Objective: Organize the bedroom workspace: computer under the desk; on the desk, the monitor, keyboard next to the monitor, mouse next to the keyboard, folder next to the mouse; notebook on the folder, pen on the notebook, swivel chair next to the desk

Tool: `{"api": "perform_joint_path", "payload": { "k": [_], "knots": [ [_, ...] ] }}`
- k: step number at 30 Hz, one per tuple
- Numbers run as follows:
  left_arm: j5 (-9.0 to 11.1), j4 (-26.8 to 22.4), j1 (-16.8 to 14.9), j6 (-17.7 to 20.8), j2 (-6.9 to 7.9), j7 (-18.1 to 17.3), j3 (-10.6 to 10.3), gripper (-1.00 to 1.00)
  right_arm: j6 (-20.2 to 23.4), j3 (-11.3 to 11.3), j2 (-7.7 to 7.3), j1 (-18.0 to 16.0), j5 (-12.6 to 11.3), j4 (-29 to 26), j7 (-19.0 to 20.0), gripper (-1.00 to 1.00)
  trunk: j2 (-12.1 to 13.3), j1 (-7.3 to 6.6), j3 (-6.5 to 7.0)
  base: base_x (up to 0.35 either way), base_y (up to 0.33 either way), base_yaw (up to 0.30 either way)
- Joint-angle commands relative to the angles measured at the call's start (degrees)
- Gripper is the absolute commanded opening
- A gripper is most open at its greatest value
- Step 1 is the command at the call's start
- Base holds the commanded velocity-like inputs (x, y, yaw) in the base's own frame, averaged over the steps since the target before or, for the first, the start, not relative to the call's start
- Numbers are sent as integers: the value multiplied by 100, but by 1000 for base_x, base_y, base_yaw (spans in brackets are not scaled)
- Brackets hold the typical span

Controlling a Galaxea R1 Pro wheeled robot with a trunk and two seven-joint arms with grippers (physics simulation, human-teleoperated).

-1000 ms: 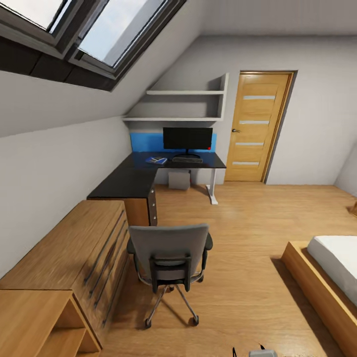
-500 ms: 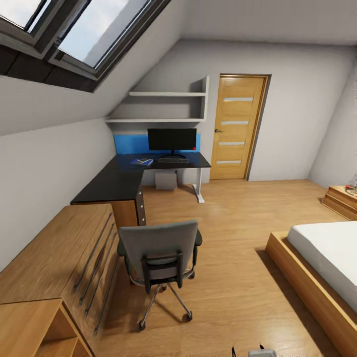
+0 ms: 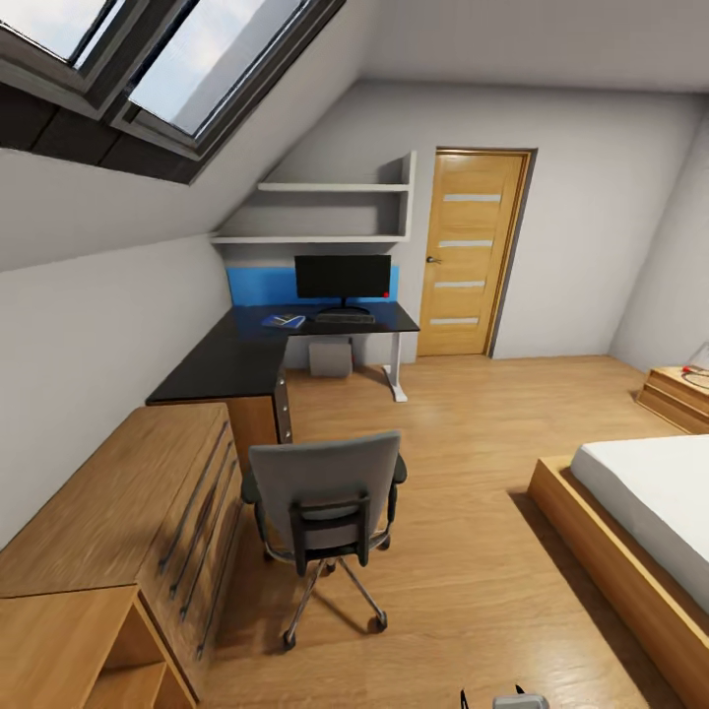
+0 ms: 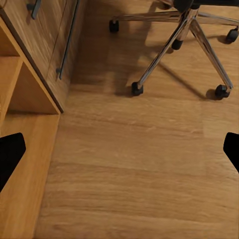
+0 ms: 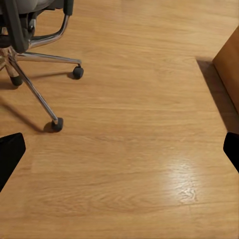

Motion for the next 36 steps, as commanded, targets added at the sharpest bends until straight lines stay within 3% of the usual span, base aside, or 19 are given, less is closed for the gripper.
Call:
{"api": "perform_joint_path", "payload": {
  "k": [1, 19, 36],
  "knots": [
    [23, 0, -3, -14, -1, 27, -48, 100, -13, 49, 2, -6, -16, 9, -35, 100, -7, 1, -9, -18, 28, -1],
    [23, 0, -3, -13, 5, 27, -48, 100, -18, 58, 4, -6, -20, 10, -34, 100, -7, 1, -9, -42, 42, 11],
    [19, -2, -3, -24, 6, 34, -48, 100, -18, 51, 4, -6, -27, 10, -41, 100, -7, 1, -10, 0, 0, 244]
  ]
}}
